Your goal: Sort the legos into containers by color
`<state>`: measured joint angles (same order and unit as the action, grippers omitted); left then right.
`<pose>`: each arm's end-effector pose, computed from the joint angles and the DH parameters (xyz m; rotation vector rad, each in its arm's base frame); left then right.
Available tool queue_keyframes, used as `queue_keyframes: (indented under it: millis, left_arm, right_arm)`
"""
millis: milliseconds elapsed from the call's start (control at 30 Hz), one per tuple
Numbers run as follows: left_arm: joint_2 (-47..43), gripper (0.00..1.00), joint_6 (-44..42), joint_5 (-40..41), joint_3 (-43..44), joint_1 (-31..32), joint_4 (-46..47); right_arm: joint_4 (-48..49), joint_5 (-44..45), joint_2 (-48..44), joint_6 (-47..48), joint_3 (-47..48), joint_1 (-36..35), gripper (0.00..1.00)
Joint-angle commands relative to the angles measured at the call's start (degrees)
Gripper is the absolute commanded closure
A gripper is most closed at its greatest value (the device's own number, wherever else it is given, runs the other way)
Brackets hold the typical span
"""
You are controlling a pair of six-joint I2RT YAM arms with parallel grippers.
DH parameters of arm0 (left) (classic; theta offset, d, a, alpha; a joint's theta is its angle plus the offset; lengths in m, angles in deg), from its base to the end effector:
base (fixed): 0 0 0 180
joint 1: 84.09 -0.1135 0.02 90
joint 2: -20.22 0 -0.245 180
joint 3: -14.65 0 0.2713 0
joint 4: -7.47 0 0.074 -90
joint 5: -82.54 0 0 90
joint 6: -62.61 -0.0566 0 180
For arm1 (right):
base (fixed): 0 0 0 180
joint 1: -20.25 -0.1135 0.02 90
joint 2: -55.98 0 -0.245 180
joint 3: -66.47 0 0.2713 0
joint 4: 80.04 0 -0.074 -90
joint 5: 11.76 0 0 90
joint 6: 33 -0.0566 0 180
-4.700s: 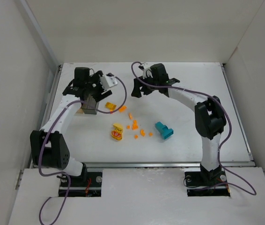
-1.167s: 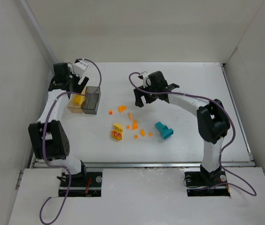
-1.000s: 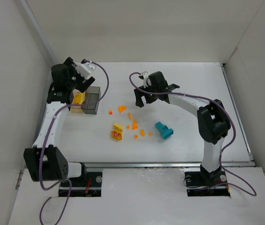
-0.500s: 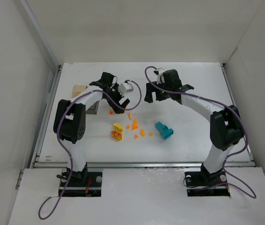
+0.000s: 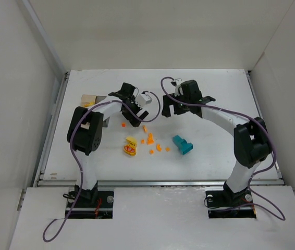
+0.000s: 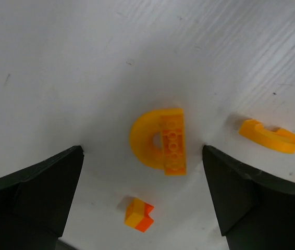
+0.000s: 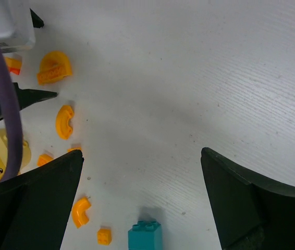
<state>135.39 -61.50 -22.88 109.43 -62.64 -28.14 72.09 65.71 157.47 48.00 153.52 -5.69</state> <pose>0.4137 -0.1787 0.1341 1.2632 2.1748 -0.2534 0.3787 0.1979 0.1989 -0.4592 2.3088 0.5582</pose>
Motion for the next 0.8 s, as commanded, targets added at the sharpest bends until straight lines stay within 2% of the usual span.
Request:
queue_keyframes:
  millis: [0,67,167,200,300,333,433,467,533,600,767]
  left_arm:
    - [-1.52,0.03,1.15,2.16,-2.63,-0.18,-0.73]
    - [-1.53,0.03,0.62,1.54,-2.63,-0.18,-0.73]
    - [-0.4,0.11,0.62,1.01,-1.23,0.34,-0.73]
    - [-0.39,0.22,0.62,1.01,-0.09,0.34,-0.73]
    - [1.02,0.4,1.24,-1.71,0.71,0.34,-2.56]
    - [1.02,0.5,1.24,-2.24,0.71,0.34,-3.09]
    - [1.02,0.65,-0.35,-4.96,-0.43,0.34,-4.41]
    - [1.02,0.76,-0.35,-5.58,-0.43,0.34,-4.94]
    - [0.41,0.84,0.44,-7.25,-0.43,-0.27,-4.94]
    - [-0.12,1.0,1.67,-8.13,-0.43,-0.89,-4.94]
    - [-4.59,1.0,9.91,-11.38,4.39,-5.96,-6.09]
  right_arm:
    - [1.03,0.93,-3.14,1.44,0.16,0.01,0.0]
    - [1.03,0.93,-3.14,1.44,0.16,0.53,0.0]
    - [1.03,0.93,-2.62,1.44,0.78,0.53,0.0]
    - [1.03,0.93,-2.09,1.44,1.39,0.53,0.0]
    - [1.03,0.93,-2.09,1.44,1.39,0.53,0.0]
    - [1.03,0.93,-2.09,1.44,1.39,0.53,0.0]
    - [1.03,1.54,-2.7,2.05,1.39,0.53,0.0]
    - [0.51,1.55,-2.7,2.05,1.39,1.05,0.0]
    - [0.5,1.55,-2.7,2.05,1.39,1.06,0.0]
    - [0.5,1.55,-2.7,2.05,1.39,1.06,0.0]
    - [0.5,1.55,-2.7,2.05,1.39,1.06,0.0]
